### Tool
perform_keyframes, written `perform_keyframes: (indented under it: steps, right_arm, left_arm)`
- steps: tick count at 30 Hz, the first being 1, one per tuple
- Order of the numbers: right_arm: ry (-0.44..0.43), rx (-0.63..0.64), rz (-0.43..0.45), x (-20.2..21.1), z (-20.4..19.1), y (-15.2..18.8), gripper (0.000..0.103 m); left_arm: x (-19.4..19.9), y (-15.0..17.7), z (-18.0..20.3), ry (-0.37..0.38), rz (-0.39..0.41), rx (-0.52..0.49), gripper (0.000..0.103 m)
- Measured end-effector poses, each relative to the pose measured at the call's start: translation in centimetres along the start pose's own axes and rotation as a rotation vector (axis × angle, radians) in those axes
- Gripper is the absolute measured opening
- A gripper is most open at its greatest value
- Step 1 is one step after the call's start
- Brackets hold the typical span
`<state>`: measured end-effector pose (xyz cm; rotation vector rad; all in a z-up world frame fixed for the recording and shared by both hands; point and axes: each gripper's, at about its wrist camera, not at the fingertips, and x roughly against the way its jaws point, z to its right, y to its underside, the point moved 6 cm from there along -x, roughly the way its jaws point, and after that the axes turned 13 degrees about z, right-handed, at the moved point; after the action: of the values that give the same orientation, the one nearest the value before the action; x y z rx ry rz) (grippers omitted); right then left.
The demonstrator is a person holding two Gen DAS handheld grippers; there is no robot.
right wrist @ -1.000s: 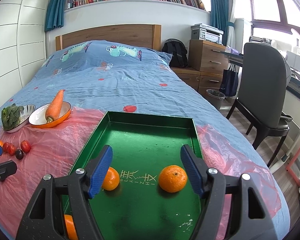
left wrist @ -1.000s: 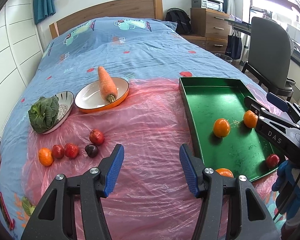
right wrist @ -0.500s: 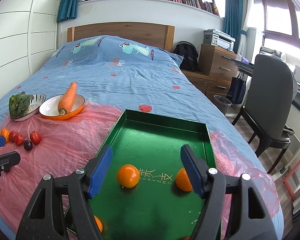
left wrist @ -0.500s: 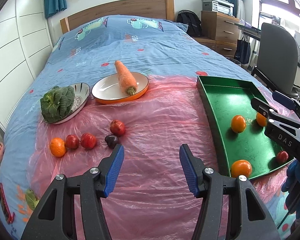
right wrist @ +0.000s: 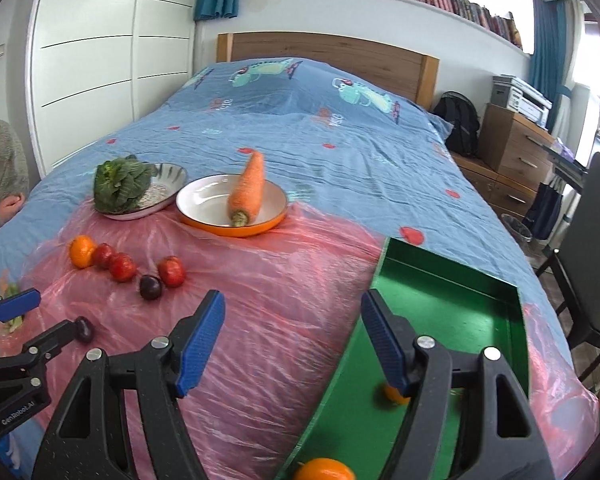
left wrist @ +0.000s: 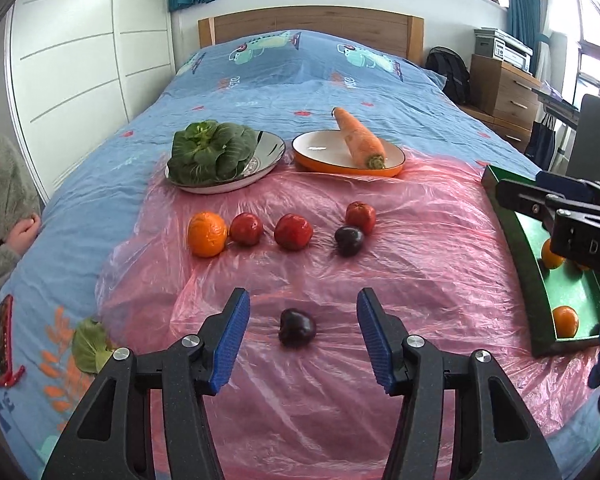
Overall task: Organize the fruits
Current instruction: 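Withdraw both grippers from the tray back toward the remaining fruit, then grasp a dark purple plum with the left gripper while the right grasps another plum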
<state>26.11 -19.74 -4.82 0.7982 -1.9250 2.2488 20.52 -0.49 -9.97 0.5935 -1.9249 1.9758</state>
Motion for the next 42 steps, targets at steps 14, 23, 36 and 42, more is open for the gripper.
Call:
perform_keyframes:
  steps: [14, 23, 36, 42]
  right_arm:
    - [-0.279, -0.113, -0.18, -8.1, -8.4, 3.7, 0.099]
    - [-0.293, -0.114, -0.202, -9.5, -8.9, 4.2, 0.092]
    - [-0.299, -0.123, -0.228, -11.4, -9.7, 4.4, 0.083]
    - [-0.31, -0.124, -0.239, -12.1, -10.5, 4.4, 0.078]
  left_arm:
    - [-3.1, 1.6, -3.0, 0.172, -0.104, 0.194, 0.03]
    - [-3.3, 2.4, -2.1, 0.217, -0.13, 0.172, 0.026]
    - [-4.0, 3.2, -2.7, 0.204, -0.157, 0.175, 0.025]
    - [-4.3, 3.6, -3.0, 0.211, -0.178, 0.191, 0.023]
